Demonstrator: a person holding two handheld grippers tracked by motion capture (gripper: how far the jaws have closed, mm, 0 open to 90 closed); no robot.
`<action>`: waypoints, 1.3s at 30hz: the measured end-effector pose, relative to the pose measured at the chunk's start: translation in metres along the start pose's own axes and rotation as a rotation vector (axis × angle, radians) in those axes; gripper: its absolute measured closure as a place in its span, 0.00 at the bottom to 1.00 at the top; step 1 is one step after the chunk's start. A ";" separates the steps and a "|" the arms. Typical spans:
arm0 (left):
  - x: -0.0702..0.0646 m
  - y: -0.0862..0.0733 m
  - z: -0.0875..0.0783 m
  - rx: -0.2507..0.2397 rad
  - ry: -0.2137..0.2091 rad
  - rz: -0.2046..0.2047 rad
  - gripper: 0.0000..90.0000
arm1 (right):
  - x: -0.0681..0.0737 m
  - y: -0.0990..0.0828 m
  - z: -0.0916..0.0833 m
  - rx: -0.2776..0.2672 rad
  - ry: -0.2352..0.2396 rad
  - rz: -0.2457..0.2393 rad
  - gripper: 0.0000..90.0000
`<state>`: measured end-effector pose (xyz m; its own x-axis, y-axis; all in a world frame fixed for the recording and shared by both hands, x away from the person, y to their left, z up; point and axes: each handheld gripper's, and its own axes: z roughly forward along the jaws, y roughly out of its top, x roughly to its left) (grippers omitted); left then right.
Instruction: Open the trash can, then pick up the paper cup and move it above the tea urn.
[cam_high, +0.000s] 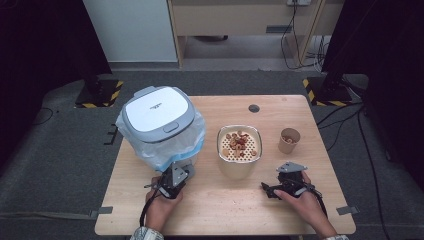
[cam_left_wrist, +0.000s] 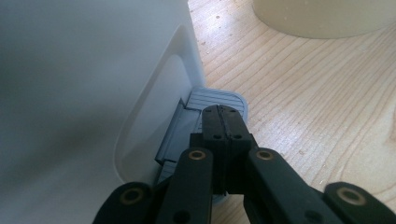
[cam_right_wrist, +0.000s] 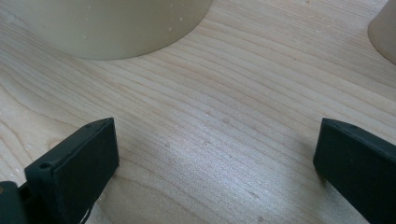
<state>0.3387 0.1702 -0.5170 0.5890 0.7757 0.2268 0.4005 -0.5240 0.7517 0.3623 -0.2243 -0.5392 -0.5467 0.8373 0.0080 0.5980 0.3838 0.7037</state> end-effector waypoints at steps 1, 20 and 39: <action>0.000 0.000 0.001 0.004 -0.001 -0.002 0.99 | 0.000 0.000 0.000 0.000 0.000 0.000 0.01; -0.001 -0.005 0.007 0.027 -0.012 -0.032 0.99 | 0.000 0.001 0.000 0.005 0.003 0.002 0.01; -0.001 -0.004 0.007 0.030 -0.015 -0.033 0.99 | -0.007 0.007 -0.014 -0.055 -0.046 0.006 0.08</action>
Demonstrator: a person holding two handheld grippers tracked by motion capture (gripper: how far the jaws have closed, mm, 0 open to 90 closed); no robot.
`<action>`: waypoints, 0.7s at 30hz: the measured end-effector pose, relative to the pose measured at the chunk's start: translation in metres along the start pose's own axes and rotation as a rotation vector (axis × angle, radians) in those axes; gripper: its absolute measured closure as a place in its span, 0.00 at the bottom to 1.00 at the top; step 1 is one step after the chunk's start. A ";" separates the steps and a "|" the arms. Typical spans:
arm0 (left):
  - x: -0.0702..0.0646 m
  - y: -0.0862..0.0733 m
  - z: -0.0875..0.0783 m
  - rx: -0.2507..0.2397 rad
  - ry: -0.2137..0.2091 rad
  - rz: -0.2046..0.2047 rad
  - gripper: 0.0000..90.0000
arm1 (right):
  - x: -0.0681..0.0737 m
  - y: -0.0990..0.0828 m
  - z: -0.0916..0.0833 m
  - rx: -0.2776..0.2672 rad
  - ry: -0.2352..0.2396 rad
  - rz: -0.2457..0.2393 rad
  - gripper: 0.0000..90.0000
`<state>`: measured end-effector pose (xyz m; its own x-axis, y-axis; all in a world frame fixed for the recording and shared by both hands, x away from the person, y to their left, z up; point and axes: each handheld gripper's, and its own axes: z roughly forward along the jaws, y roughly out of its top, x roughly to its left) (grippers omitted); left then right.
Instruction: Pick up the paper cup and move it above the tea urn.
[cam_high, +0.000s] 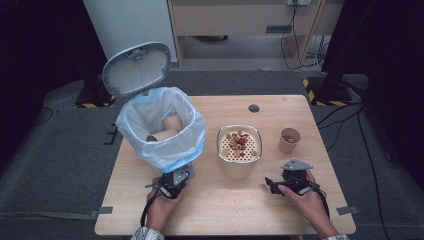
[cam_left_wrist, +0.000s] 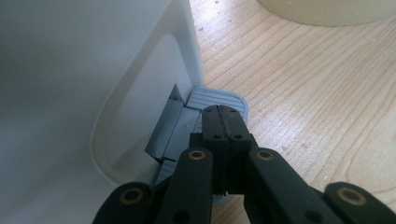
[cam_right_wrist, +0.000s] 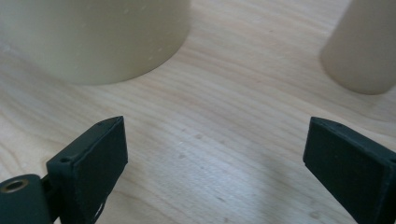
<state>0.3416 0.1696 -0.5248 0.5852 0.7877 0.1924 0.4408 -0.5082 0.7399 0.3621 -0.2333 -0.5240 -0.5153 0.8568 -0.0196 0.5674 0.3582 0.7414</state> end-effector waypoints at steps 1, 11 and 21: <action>0.000 0.000 0.000 0.000 0.000 0.000 0.99 | 0.000 0.000 0.000 0.000 0.000 0.000 0.08; 0.000 0.000 0.000 -0.003 0.000 -0.005 0.99 | -0.013 0.001 -0.007 -0.026 -0.087 0.091 0.12; 0.000 0.000 0.000 0.000 0.001 0.000 0.99 | -0.048 0.024 -0.014 -0.006 -0.125 0.123 0.09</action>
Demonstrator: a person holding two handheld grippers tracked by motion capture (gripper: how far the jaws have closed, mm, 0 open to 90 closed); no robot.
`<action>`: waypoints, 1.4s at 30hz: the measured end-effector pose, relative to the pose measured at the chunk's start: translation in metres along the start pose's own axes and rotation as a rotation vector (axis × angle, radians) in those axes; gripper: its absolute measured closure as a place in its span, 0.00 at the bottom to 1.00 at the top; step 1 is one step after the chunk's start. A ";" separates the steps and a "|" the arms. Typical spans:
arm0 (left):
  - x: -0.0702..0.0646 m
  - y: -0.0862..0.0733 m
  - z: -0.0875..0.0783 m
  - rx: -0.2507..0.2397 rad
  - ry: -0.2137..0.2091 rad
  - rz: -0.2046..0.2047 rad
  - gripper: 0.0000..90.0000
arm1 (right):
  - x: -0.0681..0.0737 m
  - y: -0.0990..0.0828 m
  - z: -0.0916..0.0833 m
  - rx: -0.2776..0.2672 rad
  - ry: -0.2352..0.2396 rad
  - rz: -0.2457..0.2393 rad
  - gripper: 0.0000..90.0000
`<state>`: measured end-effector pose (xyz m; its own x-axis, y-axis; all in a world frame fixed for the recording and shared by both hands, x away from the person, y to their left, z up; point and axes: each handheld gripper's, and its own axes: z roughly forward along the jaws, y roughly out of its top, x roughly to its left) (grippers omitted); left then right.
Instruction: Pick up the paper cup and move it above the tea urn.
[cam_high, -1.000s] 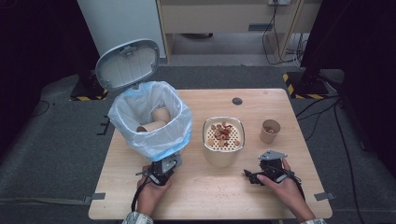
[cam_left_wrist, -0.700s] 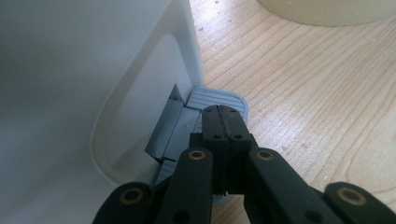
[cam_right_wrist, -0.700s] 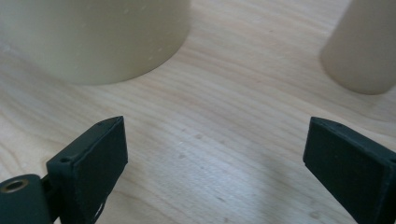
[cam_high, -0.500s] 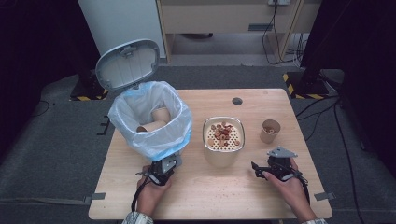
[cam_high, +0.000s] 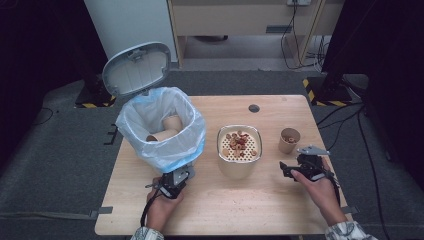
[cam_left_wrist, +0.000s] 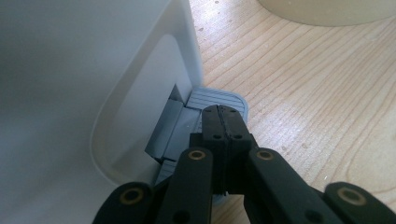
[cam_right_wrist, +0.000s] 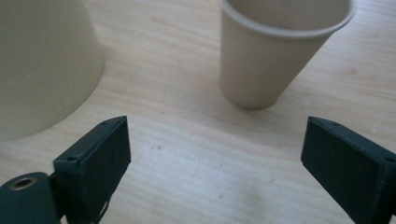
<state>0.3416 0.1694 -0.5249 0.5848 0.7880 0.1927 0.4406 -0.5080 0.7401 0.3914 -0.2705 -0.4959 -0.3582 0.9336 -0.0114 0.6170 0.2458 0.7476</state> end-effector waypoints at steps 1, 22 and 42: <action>0.000 0.000 0.000 0.000 -0.001 0.001 0.99 | -0.005 0.007 0.001 0.001 -0.004 0.008 0.08; 0.000 0.000 0.000 -0.002 -0.001 0.002 0.99 | -0.031 0.023 0.053 -0.073 -0.041 0.122 0.12; 0.000 0.000 0.000 -0.002 0.000 0.002 0.99 | -0.027 0.037 0.068 -0.109 -0.051 0.123 0.18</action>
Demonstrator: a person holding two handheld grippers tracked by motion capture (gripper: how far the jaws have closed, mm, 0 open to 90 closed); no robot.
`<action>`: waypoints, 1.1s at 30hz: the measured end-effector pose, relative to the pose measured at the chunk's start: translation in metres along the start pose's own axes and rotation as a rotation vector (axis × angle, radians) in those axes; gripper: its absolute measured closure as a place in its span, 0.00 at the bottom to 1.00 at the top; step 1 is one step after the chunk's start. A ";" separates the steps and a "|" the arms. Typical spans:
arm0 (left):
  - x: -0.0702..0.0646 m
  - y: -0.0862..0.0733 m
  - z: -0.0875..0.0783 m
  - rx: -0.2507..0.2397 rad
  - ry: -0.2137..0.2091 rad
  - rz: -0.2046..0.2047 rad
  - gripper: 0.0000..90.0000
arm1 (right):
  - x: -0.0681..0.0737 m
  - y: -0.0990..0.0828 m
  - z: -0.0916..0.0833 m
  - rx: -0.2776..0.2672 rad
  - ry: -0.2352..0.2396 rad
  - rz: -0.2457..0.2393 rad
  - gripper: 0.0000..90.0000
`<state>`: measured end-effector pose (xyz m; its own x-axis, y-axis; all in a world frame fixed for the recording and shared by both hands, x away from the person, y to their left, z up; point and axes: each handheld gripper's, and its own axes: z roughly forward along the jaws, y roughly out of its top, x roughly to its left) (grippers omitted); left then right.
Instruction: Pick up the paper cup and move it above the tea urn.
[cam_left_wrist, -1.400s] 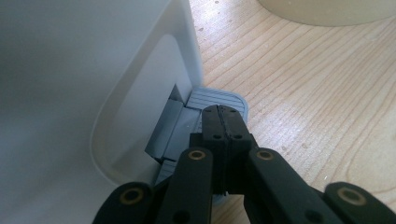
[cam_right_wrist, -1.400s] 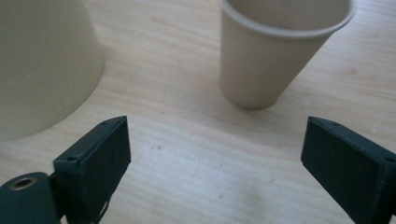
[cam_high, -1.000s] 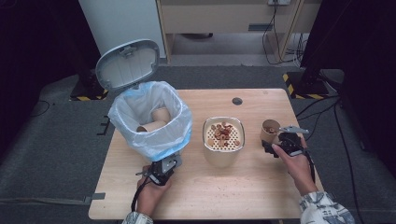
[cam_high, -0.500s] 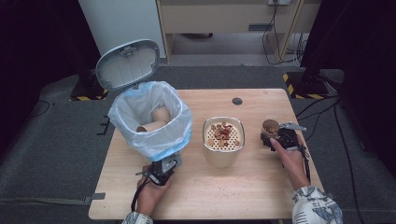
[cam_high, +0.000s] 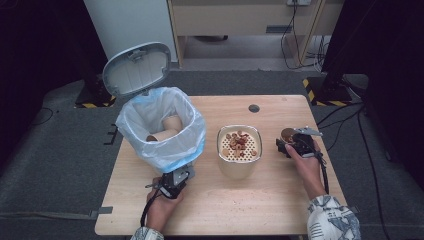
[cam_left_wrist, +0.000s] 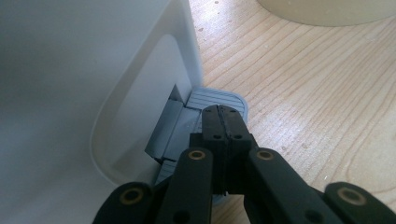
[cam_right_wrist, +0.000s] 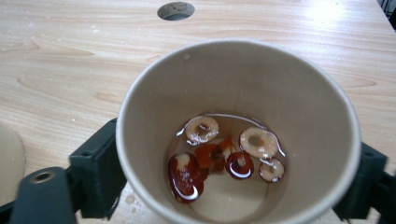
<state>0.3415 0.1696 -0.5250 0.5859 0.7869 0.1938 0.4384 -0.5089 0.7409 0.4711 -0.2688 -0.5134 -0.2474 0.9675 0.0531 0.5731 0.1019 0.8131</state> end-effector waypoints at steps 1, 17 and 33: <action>0.000 0.000 0.000 0.000 0.000 0.000 0.99 | 0.000 0.000 0.000 -0.004 -0.004 0.002 0.19; 0.001 0.000 0.000 0.001 -0.001 0.014 0.99 | -0.003 -0.004 0.008 -0.038 -0.012 -0.022 0.28; 0.001 0.000 0.000 -0.002 -0.004 -0.004 0.99 | 0.001 0.007 -0.013 -0.060 0.032 -0.111 0.36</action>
<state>0.3417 0.1701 -0.5251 0.5866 0.7878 0.1881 0.4399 -0.5049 0.7427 0.4652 -0.2701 -0.5000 -0.3321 0.9430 -0.0218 0.4932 0.1933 0.8482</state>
